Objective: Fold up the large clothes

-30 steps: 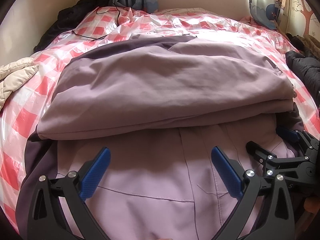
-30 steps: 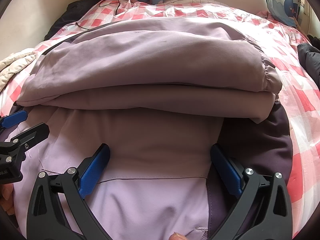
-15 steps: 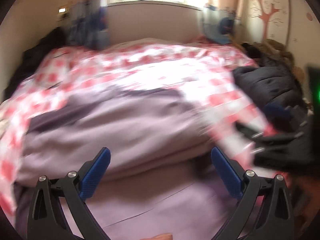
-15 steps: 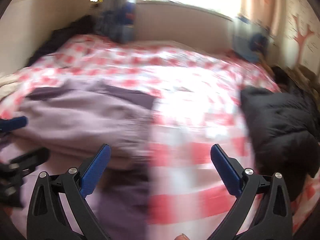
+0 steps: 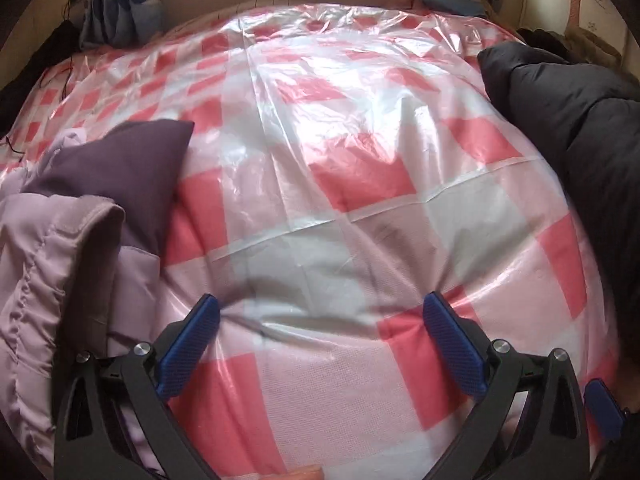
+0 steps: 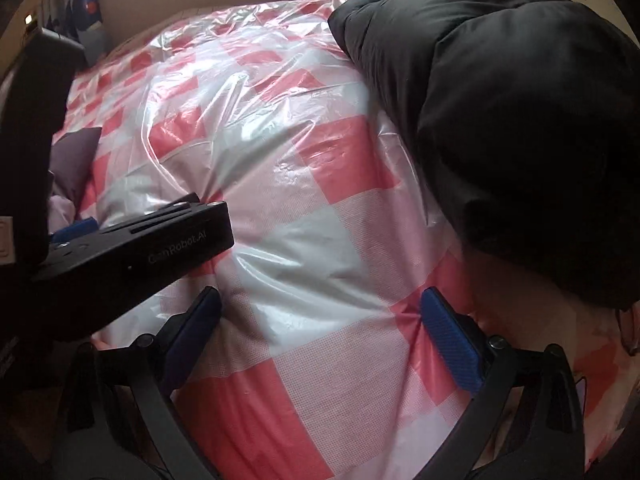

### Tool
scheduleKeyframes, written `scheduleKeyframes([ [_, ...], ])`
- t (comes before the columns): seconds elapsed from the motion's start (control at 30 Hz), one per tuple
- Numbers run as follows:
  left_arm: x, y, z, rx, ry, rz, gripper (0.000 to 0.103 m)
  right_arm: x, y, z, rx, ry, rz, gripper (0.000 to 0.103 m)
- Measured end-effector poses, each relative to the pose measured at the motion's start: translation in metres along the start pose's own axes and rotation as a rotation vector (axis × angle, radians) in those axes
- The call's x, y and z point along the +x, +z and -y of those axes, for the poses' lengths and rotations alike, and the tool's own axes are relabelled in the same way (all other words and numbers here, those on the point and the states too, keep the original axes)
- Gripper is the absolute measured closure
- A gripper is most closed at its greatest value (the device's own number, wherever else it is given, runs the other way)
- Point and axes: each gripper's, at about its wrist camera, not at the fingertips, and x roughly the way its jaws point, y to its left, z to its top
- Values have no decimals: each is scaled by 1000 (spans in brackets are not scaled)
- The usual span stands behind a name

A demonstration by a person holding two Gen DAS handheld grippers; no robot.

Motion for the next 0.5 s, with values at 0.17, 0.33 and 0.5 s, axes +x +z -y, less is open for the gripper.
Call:
scheduleKeyframes([
  [0.17, 1, -7, 8, 26, 35, 11, 5, 1, 0, -5, -23, -27, -9, 7],
  [0.33, 1, -7, 9, 25, 37, 10, 5, 3, 2, -4, -25, -29, -13, 7],
  [0.5, 1, -6, 8, 22, 36, 9, 5, 2, 2, -6, -25, -32, -15, 7],
])
